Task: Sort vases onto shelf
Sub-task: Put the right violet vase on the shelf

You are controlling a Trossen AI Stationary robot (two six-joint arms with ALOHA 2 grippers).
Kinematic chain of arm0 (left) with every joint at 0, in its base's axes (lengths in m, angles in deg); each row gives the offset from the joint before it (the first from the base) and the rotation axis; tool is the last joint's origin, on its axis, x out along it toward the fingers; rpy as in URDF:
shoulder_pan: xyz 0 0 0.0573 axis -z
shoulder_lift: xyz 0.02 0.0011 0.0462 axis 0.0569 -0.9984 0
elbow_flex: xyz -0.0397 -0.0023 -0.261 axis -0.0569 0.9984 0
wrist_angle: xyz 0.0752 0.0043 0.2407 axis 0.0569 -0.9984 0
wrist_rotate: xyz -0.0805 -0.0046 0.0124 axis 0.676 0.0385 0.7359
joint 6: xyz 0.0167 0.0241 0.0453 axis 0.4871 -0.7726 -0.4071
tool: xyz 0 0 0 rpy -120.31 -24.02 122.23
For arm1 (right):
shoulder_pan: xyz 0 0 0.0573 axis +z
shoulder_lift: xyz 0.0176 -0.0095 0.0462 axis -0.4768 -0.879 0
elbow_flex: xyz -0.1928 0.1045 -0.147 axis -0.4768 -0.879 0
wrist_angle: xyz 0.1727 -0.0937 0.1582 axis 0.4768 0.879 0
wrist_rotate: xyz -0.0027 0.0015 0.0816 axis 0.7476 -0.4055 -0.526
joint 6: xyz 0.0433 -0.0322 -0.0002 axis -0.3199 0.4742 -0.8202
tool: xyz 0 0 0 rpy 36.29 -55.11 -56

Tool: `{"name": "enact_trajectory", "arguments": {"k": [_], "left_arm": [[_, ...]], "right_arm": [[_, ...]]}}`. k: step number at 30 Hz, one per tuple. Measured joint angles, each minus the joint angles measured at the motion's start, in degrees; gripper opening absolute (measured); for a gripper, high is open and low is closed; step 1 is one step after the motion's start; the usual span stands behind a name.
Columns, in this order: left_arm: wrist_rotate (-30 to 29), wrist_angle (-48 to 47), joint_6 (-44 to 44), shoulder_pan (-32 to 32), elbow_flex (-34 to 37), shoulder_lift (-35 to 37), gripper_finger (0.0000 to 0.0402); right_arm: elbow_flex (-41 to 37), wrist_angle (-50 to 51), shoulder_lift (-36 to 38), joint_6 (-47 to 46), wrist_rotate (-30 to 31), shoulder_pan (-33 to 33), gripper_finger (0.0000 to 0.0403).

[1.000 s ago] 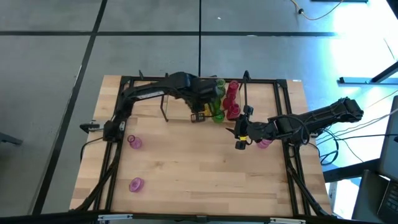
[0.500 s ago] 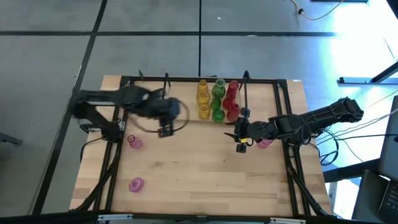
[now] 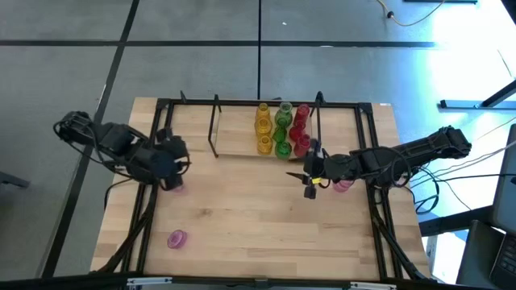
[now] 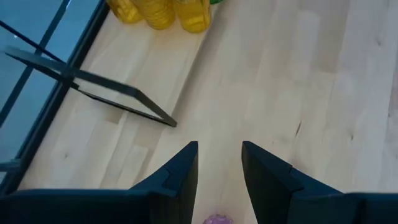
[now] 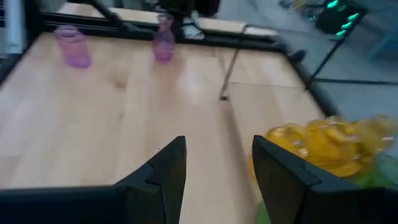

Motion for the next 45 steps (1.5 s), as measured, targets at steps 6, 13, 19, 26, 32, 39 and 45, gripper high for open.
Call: {"name": "enact_trajectory", "arguments": {"k": [6,13,19,26,32,39,45], "left_arm": [[-3.97,1.59,1.21,3.8,6.85,4.62,0.0117],[-9.99,12.33,2.66,8.65,18.5,8.93,0.0117],[-12.49,30.6,-2.16,10.7,28.78,10.09,0.0117],[-10.35,58.57,-14.37,10.78,40.88,10.09,0.0117],[-7.0,71.35,-16.83,8.09,48.19,10.09,0.0117],[-5.85,78.53,-16.84,6.31,51.79,10.09,0.0117],[-5.81,78.41,-15.96,6.21,52.05,10.09,0.0117]], "right_arm": [[8.44,14.63,-0.01,-11.17,-4.17,0.06,0.0166],[22.45,45.77,0.0,-30.09,-6.93,0.06,0.0166],[26.09,61.12,0.04,-47.34,-14.59,0.06,0.0166],[22.79,70.27,0.16,-50.91,-13.82,0.0,0.0166],[18.86,73.68,3.45,-55.12,-15.93,0.04,0.0166],[14.86,73.01,10.1,-58.7,-14.2,0.04,0.0166],[10.4,72.52,10.99,-63.2,-19.79,0.04,0.0192]]}}
